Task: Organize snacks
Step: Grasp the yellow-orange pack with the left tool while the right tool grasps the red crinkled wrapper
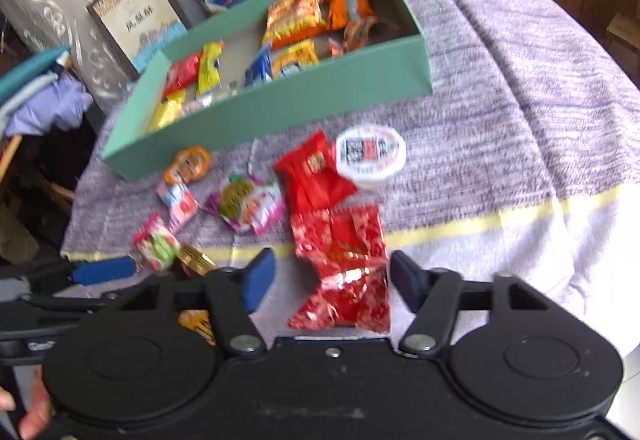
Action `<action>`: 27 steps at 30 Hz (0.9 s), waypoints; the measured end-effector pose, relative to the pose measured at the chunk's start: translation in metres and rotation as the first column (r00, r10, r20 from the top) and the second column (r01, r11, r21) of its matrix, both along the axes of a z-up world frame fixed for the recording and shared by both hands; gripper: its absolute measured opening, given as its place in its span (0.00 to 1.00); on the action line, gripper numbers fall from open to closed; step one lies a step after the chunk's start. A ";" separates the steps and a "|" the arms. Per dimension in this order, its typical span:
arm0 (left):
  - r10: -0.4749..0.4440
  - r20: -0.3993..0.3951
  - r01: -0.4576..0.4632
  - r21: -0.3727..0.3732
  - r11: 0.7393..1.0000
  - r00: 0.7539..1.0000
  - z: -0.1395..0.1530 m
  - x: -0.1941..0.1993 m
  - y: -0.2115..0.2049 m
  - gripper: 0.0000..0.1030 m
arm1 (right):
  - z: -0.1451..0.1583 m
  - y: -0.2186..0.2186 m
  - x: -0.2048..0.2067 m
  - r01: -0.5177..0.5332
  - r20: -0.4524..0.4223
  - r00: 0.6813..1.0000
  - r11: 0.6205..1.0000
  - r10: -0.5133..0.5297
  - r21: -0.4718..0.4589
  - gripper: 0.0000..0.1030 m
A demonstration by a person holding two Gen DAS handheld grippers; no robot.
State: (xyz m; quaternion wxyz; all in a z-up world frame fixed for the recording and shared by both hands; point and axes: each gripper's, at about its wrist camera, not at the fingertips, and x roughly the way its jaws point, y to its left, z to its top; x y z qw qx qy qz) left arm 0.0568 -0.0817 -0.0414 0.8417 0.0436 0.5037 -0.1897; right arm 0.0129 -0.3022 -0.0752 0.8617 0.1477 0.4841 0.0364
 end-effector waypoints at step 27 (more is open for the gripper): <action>-0.189 -0.060 0.193 0.086 0.977 0.980 -0.032 -0.023 -0.062 0.46 | -0.008 -0.018 -0.028 0.023 0.061 0.998 0.998 -0.019 -0.053 0.37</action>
